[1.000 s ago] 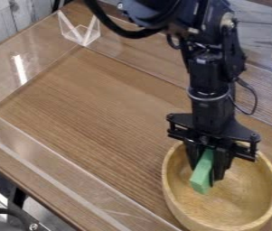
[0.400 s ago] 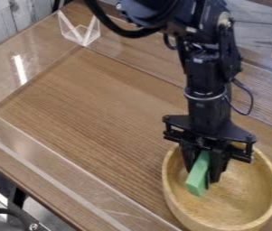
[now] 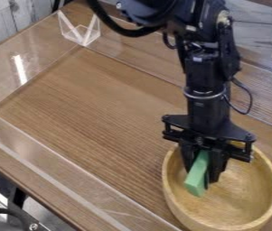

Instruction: Put the green block in the brown bowl

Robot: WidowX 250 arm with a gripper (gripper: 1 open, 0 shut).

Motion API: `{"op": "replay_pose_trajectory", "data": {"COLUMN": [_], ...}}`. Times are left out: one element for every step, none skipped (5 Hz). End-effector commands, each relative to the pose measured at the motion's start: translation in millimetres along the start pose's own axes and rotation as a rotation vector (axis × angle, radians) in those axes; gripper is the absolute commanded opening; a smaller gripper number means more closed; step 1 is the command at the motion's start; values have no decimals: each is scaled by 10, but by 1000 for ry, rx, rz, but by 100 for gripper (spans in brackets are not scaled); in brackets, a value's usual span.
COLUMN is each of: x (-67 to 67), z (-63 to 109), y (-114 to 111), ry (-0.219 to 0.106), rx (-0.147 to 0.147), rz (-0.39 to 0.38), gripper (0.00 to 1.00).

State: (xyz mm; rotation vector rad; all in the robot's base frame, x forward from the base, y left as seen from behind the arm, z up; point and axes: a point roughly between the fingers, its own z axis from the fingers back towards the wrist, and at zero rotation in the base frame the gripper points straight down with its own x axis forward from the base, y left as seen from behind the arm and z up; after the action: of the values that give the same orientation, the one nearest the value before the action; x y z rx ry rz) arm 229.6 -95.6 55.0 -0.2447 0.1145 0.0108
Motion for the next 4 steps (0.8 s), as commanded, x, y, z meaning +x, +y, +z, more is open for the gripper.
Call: {"op": "replay_pose_trajectory", "data": {"x": [92,96,98,99], "z": [112,111,110,112], "y": [-24,-29,-32,-36], "ry": [-34,-29,-24,-18], "rx": [-16,-24,-31,-38], "rz": [1,1,0,-1], "gripper": [0,0,0,0]}}
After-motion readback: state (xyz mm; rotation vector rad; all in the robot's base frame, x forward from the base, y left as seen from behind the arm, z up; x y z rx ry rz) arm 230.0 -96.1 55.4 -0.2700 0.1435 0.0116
